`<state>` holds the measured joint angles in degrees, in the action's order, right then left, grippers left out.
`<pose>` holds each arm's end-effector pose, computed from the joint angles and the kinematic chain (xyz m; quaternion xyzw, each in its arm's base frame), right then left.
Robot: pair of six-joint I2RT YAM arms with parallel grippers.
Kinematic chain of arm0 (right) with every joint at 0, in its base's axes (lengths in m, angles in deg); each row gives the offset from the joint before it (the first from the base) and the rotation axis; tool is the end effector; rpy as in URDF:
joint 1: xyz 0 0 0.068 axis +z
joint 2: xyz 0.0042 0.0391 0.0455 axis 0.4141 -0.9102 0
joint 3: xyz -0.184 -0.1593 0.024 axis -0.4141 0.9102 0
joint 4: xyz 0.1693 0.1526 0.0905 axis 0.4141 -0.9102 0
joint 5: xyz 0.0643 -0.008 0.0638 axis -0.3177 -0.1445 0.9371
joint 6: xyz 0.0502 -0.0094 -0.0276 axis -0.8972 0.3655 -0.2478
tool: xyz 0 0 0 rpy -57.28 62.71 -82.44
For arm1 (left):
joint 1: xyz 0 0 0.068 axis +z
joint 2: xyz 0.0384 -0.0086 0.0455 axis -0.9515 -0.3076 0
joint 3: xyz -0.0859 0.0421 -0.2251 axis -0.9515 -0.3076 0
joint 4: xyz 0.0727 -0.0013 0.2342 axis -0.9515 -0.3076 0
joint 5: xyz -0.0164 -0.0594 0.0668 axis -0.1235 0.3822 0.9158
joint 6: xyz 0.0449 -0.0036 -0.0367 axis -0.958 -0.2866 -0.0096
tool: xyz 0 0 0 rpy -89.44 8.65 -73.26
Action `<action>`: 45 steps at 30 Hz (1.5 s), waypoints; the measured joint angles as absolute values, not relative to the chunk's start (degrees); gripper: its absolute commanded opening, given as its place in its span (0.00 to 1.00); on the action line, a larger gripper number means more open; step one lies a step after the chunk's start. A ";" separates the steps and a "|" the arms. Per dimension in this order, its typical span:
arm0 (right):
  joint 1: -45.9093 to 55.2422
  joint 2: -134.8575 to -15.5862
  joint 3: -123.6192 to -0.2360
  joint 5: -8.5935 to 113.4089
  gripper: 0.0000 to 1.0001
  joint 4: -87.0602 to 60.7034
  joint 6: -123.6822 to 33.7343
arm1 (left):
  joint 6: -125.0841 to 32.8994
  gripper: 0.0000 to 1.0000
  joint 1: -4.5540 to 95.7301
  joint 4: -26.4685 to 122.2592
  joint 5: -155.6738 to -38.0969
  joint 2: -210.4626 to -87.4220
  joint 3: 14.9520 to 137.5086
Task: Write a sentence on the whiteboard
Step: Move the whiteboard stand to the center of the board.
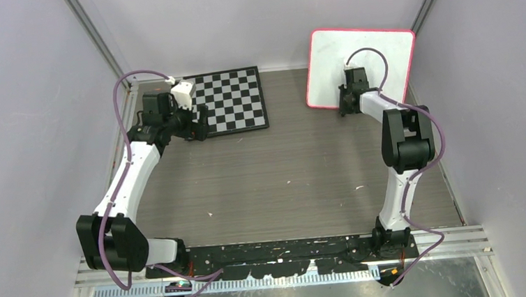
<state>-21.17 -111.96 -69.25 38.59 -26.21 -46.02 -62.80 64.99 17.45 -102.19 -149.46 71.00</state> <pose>0.4267 0.0200 0.1538 0.0563 0.9322 -0.0158 0.3571 0.2846 -0.0453 0.2955 0.1468 0.8793 -0.1134 0.4387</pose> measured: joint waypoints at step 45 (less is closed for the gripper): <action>15.05 -83.24 -37.17 48.01 0.00 -33.93 -48.29 | -53.14 1.00 77.39 7.47 -101.66 -150.05 84.53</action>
<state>15.05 -83.24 -37.17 48.01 -33.93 -48.29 -53.14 77.39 7.47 -101.66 -150.05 84.53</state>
